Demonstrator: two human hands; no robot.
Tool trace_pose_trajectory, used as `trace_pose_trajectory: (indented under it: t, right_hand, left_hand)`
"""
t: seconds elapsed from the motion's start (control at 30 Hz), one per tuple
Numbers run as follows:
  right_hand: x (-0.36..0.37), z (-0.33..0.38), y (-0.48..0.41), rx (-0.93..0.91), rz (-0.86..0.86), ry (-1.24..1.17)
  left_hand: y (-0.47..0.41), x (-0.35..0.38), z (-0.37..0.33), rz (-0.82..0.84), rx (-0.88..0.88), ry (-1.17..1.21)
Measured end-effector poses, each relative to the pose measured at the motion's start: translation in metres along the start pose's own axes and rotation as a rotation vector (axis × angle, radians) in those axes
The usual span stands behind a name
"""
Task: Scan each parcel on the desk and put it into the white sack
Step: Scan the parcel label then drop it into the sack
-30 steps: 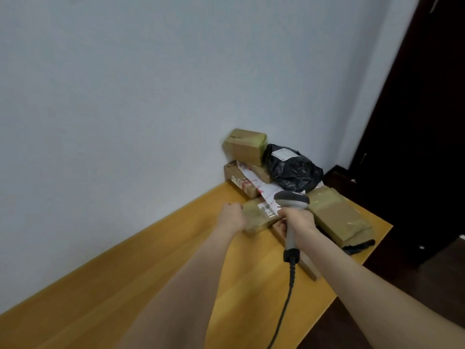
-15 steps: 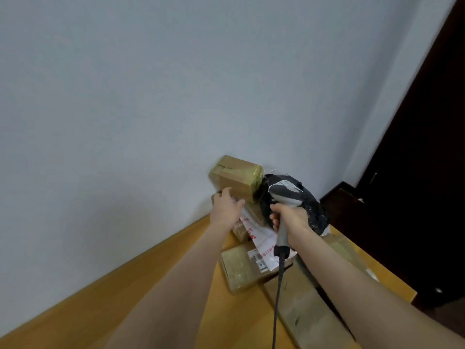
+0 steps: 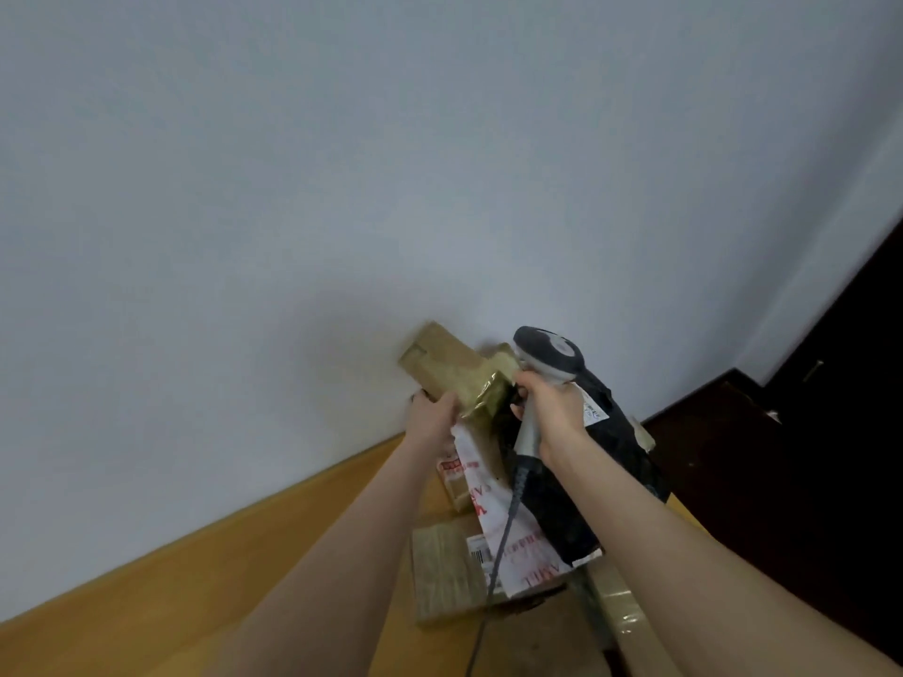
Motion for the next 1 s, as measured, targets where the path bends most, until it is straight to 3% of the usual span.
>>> trace_pose_trajectory:
  t: [0.2, 0.33, 0.53, 0.7, 0.9, 1.0]
  right_hand:
    - [0.028, -0.014, -0.005, 0.053, 0.142, 0.193]
    - [0.038, -0.032, 0.006, 0.085, 0.154, 0.305]
    - [0.068, -0.048, 0.041, 0.112, 0.212, 0.313]
    - [0.094, -0.068, 0.081, 0.045, 0.187, 0.240]
    - [0.132, -0.114, 0.135, 0.002, 0.107, 0.284]
    - [0.167, -0.143, 0.170, 0.008, 0.116, 0.338]
  left_hand:
    - [0.004, -0.026, 0.015, -0.030, -0.109, 0.124]
    - [0.013, -0.040, 0.022, -0.027, -0.124, 0.033]
    - [0.029, -0.069, 0.036, -0.058, -0.065, -0.019]
    - [0.055, -0.112, 0.055, -0.086, -0.049, 0.103]
    - [0.124, -0.192, 0.088, 0.114, -0.002, 0.396]
    - [0.155, -0.249, 0.116, 0.216, -0.015, 0.386]
Point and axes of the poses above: each hand's wrist, its own y-axis away from the middle knuckle, its own x-axis out of the palm, z = x × y, the point moved 6 cm from there along -y, towards the middle knuckle, and after that the axes turned 10 degrees about z, right-handed, at the moved point
